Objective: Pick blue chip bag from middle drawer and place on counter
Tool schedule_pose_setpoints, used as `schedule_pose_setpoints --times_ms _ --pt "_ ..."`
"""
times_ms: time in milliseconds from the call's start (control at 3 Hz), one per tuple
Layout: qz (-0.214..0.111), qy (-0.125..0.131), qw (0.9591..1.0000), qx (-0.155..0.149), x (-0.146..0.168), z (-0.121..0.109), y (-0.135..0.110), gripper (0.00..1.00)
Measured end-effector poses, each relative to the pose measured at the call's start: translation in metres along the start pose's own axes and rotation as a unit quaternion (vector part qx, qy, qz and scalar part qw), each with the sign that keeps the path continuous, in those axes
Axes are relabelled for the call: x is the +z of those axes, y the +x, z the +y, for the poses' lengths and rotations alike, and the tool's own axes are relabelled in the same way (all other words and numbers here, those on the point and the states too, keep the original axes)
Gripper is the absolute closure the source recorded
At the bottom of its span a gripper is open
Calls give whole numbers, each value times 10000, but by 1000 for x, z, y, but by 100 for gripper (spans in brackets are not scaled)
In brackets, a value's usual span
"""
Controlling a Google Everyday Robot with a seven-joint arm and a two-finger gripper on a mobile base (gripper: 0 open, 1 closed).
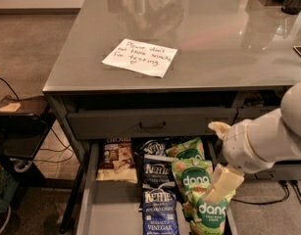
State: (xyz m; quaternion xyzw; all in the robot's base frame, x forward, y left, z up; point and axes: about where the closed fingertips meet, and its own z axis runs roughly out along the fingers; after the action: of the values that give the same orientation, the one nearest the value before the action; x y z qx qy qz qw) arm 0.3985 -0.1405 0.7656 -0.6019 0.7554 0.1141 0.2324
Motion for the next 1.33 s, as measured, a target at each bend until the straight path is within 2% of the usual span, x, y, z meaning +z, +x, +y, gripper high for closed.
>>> schedule_pose_setpoints --times_ms 333,667,1000,1333 --pt "-384 -61 9987 -332 42 10 2 0" --pt "-793 -221 9945 -642 89 20 -7 0" --pt "-1005 -347 9902 -903 140 30 -13 0" --pt "-1004 -346 9902 -904 140 30 -13 0"
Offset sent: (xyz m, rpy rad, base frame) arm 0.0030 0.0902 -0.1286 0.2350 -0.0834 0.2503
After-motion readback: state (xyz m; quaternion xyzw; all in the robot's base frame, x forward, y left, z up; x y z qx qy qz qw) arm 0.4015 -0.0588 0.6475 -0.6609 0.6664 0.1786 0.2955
